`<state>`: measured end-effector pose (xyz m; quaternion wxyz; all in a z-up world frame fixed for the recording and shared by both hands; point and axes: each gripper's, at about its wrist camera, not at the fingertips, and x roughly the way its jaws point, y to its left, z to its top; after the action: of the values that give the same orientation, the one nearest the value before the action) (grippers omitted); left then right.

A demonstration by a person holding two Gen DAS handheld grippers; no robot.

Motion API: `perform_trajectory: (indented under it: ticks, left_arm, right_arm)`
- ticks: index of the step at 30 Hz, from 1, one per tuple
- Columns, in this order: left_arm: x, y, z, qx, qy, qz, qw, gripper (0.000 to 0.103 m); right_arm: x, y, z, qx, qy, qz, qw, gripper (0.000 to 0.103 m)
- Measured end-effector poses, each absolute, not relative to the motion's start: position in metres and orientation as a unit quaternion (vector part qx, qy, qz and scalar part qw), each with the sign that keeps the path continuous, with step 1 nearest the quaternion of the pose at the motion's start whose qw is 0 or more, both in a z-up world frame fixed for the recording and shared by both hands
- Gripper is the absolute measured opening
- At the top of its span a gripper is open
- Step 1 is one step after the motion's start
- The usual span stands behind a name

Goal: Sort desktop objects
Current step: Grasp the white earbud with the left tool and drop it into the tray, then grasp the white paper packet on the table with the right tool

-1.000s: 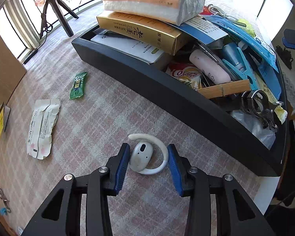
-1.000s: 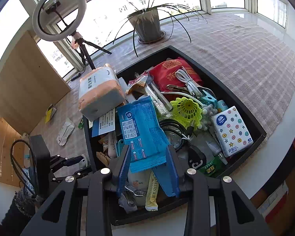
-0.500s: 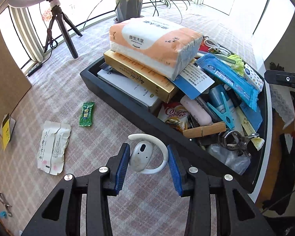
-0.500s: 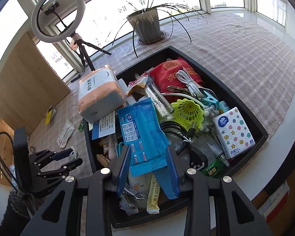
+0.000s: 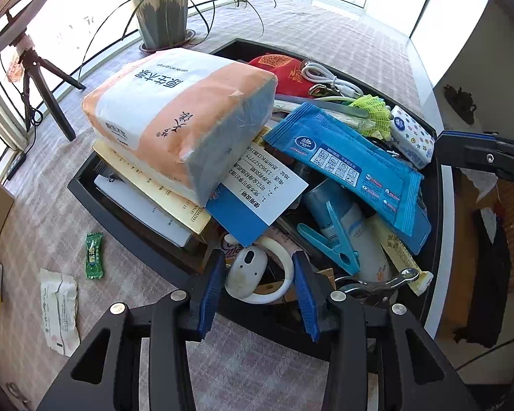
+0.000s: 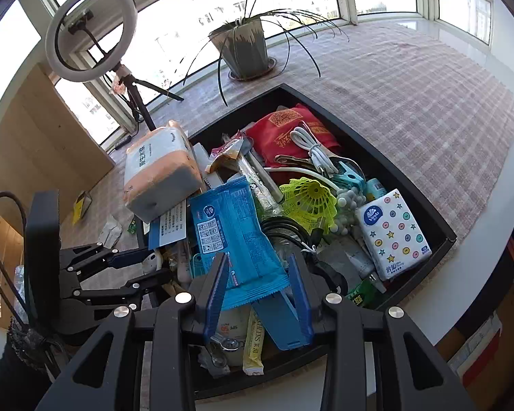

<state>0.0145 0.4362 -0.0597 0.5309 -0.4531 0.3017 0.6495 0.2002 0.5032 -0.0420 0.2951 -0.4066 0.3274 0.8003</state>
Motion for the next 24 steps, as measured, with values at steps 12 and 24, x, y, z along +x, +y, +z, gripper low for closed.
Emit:
perform_trajectory:
  ticks: [12,24]
  left_arm:
    - [-0.006,0.394,-0.042,-0.441,0.278,0.677,0.52,0.07]
    - [-0.115,0.278,-0.045,-0.464,0.242,0.742,0.419,0.07]
  right_arm:
    - [0.179,0.494,-0.035,-0.411,0.313,0.812,0.272,0.034]
    - [0.082,0.435,-0.021,-0.43,0.274,0.846,0.156,0.053]
